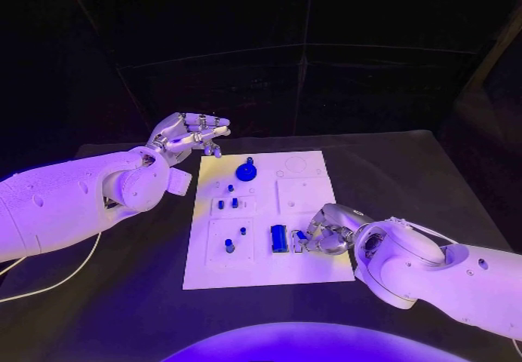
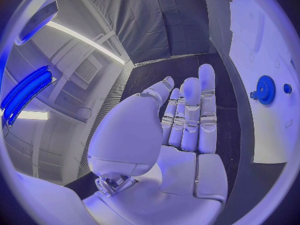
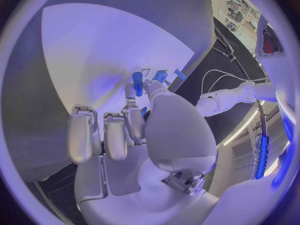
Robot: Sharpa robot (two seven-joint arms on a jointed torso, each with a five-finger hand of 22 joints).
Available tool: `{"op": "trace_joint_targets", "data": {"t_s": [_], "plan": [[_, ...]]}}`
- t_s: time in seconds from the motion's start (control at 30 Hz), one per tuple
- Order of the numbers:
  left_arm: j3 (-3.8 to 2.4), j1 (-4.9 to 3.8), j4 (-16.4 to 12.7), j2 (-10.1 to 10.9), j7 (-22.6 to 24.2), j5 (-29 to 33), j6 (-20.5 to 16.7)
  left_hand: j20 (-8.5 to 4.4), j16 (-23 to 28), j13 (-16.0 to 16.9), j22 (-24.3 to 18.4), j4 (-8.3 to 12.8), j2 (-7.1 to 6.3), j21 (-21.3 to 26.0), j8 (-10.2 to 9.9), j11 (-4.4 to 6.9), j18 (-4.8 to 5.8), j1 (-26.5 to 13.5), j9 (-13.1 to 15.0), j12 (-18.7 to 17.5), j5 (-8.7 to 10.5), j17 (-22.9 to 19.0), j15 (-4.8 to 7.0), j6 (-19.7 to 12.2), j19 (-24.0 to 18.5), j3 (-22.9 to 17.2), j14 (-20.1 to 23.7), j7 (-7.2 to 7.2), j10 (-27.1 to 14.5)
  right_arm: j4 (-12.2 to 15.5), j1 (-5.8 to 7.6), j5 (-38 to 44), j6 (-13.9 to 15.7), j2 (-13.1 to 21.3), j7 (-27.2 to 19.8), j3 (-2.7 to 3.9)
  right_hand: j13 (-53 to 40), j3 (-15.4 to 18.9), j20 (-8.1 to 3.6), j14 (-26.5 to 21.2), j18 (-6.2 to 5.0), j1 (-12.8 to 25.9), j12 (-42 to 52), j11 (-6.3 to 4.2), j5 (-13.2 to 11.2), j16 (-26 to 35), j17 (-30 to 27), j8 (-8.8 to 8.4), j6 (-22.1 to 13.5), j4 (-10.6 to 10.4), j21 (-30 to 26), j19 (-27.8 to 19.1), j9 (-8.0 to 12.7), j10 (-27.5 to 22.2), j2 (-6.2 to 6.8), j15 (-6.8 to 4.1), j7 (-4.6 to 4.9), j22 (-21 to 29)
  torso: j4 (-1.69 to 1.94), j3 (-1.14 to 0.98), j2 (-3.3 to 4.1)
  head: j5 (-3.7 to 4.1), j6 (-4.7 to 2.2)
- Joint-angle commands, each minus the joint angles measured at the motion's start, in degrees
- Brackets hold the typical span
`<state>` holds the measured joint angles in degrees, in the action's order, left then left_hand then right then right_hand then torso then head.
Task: Assemble the parts on the task board
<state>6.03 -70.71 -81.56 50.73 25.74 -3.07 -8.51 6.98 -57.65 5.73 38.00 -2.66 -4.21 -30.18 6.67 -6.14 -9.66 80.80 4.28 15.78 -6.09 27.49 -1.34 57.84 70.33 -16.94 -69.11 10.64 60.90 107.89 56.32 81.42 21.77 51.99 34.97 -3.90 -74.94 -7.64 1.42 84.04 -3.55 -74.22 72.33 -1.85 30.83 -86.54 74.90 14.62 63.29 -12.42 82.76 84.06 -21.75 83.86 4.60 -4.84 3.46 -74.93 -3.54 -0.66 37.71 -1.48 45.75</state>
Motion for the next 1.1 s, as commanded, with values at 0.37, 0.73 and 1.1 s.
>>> {"op": "trace_joint_targets", "data": {"t_s": [0.37, 0.73, 1.1], "plan": [[-0.05, -0.12, -0.25, 0.06, 0.21, 0.18, 1.09, -0.19, -0.30, -0.01, -0.05, 0.43, -0.01, 0.16, 0.42, -0.14, -0.79, 0.48, -0.06, 0.44, -0.43, -0.12, 0.12, -0.48, 0.25, -0.06, 0.42, -0.02, -0.43, -1.11, 0.05, -1.71, 1.57, -1.92, -0.06, 0.00, -2.92, 0.21, -0.33, 4.88, 0.68, 1.13, -0.13, 0.02, 0.39, -0.28, 9.81, 0.45, 1.39, -0.70, 0.33, 0.16, -0.40, 0.46, -0.09, -0.50, -0.99, -1.21, -0.03, -0.08, -0.02, -0.30, 0.21], [-0.05, -0.12, -0.21, 0.00, 0.17, 0.18, 1.19, -0.19, -0.30, -0.01, -0.05, 0.43, -0.01, 0.16, 0.42, -0.14, -0.79, 0.48, -0.06, 0.44, -0.43, -0.12, 0.12, -0.48, 0.25, -0.06, 0.42, -0.02, -0.43, -1.63, 0.05, -1.40, 0.77, -2.26, 0.00, 0.01, -2.85, 2.06, -0.36, 4.87, 0.68, 3.96, -0.41, 0.05, 0.74, -0.24, 9.79, 0.57, 1.52, -2.47, 0.29, 0.16, -1.37, 0.52, 0.22, -0.48, -0.96, -1.21, 0.00, -0.05, -0.06, -0.22, 0.20], [-0.05, -0.12, -0.24, 0.07, 0.10, 0.18, 1.23, -0.19, -0.30, -0.01, -0.05, 0.43, -0.01, 0.16, 0.42, -0.14, -0.79, 0.48, -0.06, 0.44, -0.43, -0.12, 0.12, -0.48, 0.25, -0.06, 0.42, -0.02, -0.43, -1.84, 0.05, -0.25, -0.34, -2.30, 0.10, 0.01, -2.67, 4.21, -0.36, 4.84, 0.65, 5.19, -0.85, 0.03, -1.17, -0.14, 9.65, 0.61, 1.52, -3.45, 0.17, 0.09, -2.27, 0.46, 0.14, -0.49, -1.00, -1.08, -0.05, -0.03, -0.03, -0.19, 0.25]]}}
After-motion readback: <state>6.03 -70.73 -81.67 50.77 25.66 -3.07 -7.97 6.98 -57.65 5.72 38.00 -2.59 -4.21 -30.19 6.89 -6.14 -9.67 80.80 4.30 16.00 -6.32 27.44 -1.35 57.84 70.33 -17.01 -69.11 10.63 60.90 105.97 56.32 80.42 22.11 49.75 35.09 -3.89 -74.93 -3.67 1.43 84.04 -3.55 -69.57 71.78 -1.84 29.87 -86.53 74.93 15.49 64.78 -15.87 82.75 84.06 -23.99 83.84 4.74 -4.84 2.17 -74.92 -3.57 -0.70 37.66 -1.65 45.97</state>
